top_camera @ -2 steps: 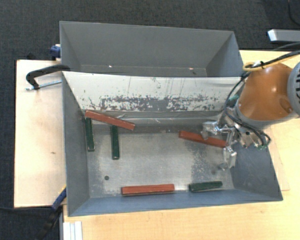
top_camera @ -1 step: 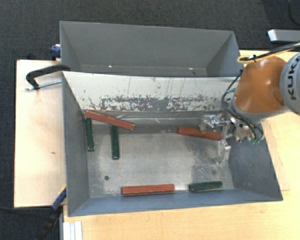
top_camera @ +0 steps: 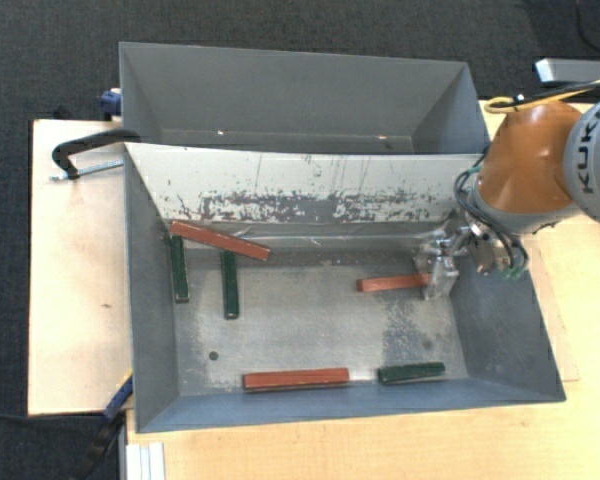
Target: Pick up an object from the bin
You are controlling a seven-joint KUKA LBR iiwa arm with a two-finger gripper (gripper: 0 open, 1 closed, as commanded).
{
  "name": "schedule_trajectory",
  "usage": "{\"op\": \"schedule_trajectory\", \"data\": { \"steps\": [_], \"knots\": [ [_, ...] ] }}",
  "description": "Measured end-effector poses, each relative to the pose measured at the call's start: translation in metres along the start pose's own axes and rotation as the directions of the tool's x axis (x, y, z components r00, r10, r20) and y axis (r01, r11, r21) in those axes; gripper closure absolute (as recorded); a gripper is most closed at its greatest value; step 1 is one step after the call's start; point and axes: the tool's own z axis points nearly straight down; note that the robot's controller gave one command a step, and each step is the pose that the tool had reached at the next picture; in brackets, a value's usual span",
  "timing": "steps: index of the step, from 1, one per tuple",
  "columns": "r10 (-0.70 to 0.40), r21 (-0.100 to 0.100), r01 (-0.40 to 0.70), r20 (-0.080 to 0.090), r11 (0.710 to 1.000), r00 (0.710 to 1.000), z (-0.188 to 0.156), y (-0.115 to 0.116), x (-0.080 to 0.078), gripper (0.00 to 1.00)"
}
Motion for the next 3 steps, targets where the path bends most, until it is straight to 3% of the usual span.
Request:
{"op": "schedule_trajectory", "data": {
  "steps": [1, 2, 3],
  "knots": [
    [0.000, 0.000, 0.000, 0.000, 1.000, 1.000, 0.000, 0.000, 0.000, 1.00],
    [-0.018, 0.000, 0.018, -0.001, 1.000, 1.000, -0.112, -0.003, 0.020, 1.00],
    [-0.018, 0.000, 0.018, -0.001, 1.000, 1.000, -0.112, -0.003, 0.021, 1.00]
  ]
}}
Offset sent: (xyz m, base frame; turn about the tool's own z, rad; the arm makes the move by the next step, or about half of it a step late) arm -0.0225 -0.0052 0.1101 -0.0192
